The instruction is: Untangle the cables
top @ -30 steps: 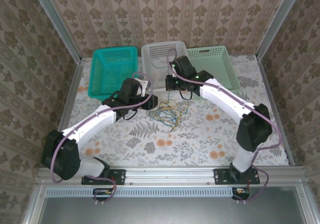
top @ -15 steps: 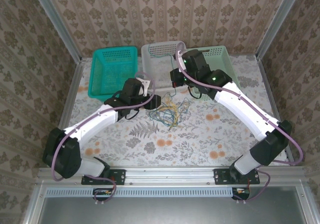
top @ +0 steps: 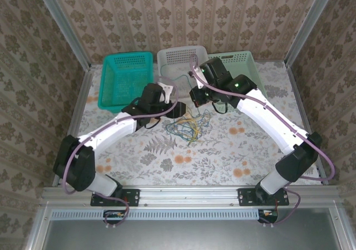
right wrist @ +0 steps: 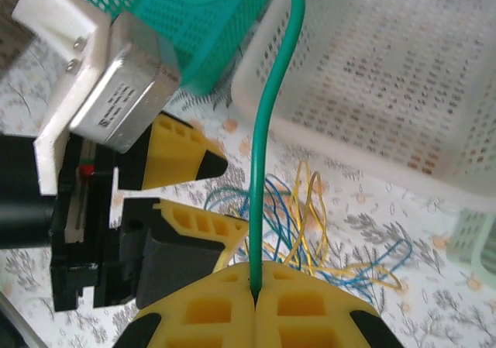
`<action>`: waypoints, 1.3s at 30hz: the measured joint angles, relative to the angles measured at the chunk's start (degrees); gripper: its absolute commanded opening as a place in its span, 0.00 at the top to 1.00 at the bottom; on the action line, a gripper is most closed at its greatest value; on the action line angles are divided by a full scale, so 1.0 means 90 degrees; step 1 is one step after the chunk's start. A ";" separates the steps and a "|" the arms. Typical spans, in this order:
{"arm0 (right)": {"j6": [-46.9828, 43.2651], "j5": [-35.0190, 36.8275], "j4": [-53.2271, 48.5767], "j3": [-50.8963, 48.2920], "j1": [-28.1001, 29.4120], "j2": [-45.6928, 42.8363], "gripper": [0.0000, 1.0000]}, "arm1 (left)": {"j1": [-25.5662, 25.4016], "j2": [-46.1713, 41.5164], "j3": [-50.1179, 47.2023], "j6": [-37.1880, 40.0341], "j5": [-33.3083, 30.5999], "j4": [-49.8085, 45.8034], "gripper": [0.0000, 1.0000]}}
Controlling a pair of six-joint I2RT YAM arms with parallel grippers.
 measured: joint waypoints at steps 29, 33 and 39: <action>0.0219 0.0340 -0.0051 0.0661 -0.0549 0.0277 1.00 | -0.0359 -0.0398 -0.0435 0.0066 -0.0296 0.0187 0.39; 0.0401 0.0112 0.0061 0.1260 -0.0709 0.0772 1.00 | -0.0262 -0.1112 -0.0801 0.0046 -0.0629 0.0219 0.36; 0.0656 -0.0206 0.0056 0.2268 -0.1132 0.1661 1.00 | 0.0109 -0.1715 -0.1168 -0.0012 -0.0852 0.0253 0.36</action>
